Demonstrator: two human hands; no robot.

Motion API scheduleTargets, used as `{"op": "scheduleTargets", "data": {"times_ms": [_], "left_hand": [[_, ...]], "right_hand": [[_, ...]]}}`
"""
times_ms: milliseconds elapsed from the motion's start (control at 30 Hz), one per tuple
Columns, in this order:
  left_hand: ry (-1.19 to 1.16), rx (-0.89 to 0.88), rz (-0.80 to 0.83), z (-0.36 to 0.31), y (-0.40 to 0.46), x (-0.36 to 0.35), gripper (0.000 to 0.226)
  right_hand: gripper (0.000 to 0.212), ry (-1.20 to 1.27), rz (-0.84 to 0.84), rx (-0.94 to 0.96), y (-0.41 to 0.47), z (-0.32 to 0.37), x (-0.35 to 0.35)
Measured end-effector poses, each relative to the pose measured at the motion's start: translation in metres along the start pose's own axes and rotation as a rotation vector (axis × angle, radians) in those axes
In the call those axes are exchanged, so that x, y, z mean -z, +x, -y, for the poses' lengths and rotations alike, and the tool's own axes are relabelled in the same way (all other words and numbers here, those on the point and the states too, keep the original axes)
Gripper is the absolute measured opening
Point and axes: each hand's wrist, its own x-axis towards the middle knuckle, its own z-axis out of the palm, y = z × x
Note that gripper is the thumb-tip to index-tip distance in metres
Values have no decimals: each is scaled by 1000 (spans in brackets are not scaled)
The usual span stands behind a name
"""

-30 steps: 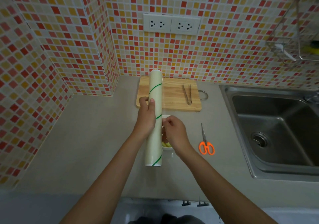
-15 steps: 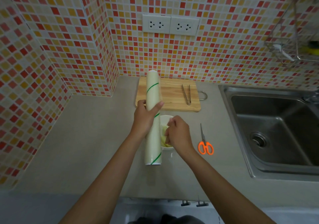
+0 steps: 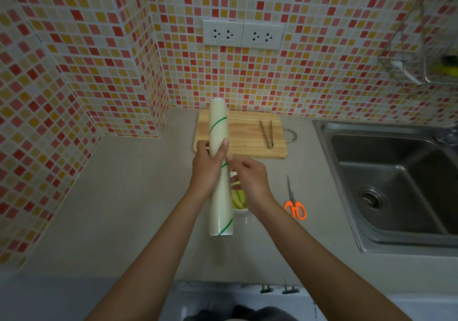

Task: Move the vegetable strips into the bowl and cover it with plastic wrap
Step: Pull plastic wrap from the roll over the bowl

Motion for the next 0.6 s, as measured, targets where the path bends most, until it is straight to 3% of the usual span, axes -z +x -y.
{"op": "scheduleTargets", "data": {"times_ms": [167, 367, 433, 600], "left_hand": [[-7, 43, 24, 2, -2, 0, 46], [-38, 85, 79, 2, -1, 1, 42], [-25, 71, 91, 4, -5, -3, 39], [5, 14, 118, 2, -7, -7, 37]], "right_hand": [[23, -173, -84, 134, 5, -2, 3], [20, 10, -60, -172, 7, -7, 10], [19, -98, -120, -126, 7, -12, 8], [12, -656, -236, 203, 8, -22, 7]]}}
